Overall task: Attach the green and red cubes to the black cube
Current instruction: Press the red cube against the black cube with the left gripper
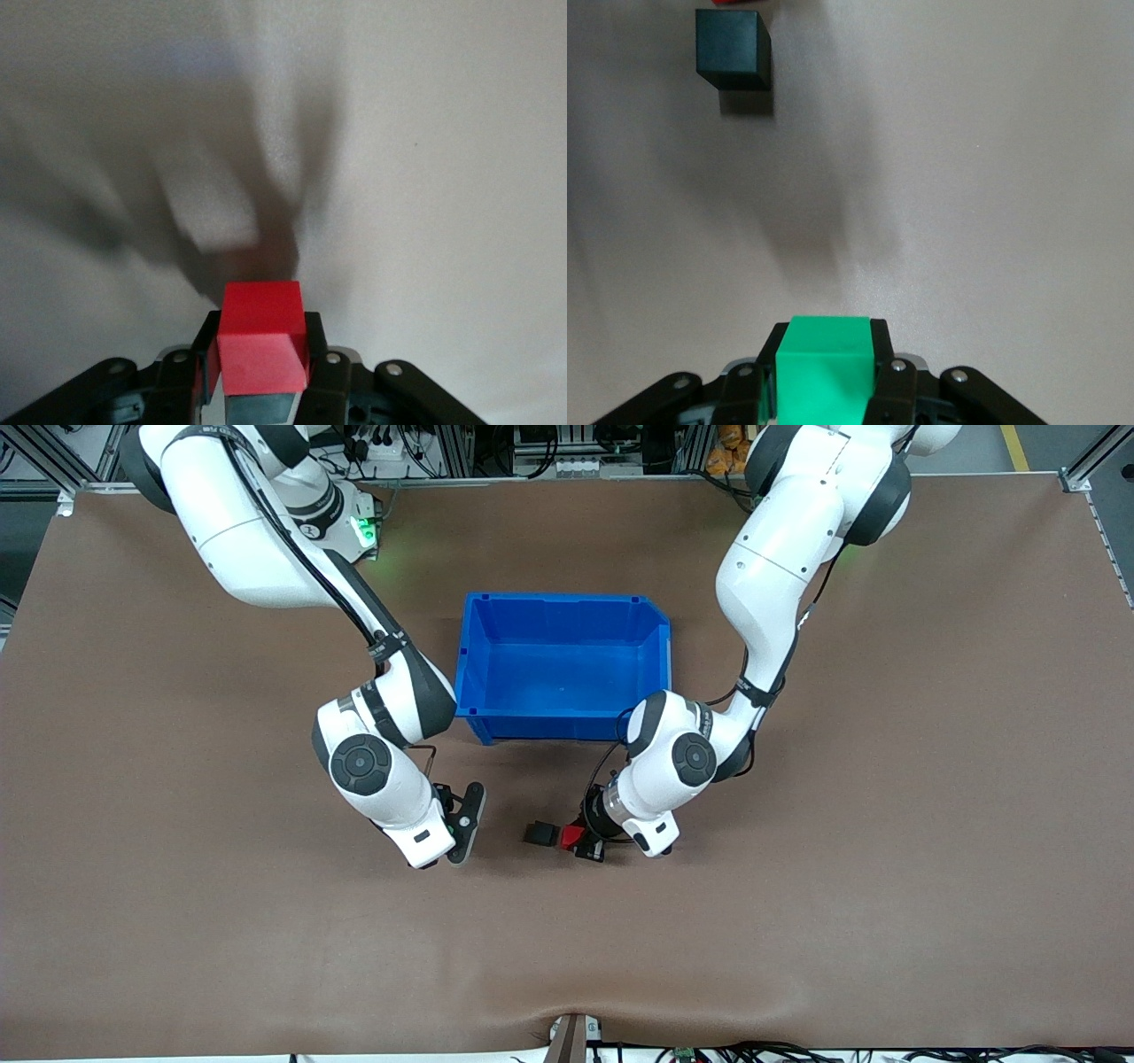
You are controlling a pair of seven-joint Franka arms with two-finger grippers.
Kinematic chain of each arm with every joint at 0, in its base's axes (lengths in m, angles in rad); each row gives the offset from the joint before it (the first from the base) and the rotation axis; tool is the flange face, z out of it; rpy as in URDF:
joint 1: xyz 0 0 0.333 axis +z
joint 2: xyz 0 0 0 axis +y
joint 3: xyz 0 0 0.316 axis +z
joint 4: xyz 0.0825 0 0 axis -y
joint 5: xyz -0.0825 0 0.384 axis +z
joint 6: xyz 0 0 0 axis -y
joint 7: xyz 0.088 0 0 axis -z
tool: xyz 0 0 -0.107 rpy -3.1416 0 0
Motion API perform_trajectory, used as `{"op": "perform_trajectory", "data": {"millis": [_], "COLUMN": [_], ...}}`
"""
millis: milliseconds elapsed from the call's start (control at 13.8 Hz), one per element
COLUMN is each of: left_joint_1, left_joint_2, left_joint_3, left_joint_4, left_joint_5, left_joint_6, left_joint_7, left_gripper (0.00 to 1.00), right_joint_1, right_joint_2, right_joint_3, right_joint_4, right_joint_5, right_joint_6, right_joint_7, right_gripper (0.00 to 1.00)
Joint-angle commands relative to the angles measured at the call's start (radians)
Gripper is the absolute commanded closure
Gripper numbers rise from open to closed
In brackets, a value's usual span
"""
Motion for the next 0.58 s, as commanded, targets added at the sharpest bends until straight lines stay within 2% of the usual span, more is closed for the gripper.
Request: {"op": "perform_trajectory", "data": {"millis": [0,145,507], "left_joint_1": [-0.018,-0.063,-0.074], "left_joint_2": [0.019,0.024,0.027], "left_joint_3": [0.021,0.065,0.067], "left_joint_4": [0.027,0.027,0.030], "left_joint_5": [-0.016,-0.016,-0.017], "left_joint_6": [0.012,0.021,0.027], "left_joint_7": [-0.040,-0.054,-0.101], "left_gripper": [1.00,1.00,1.00], "right_joint_1": [0.000,-0.002,-0.002], "right_joint_2": [-0.011,-0.011,-0.011], "right_joint_3": [0.002,0.002,0.002], "right_joint_4": [-0.016,-0.016,-0.016], "right_joint_5": [-0.011,-0.011,-0.011], "right_joint_6": [0.008,0.008,0.008], "right_joint_7": [0.021,0.021,0.021], "right_gripper": [0.85,0.85,0.85]}}
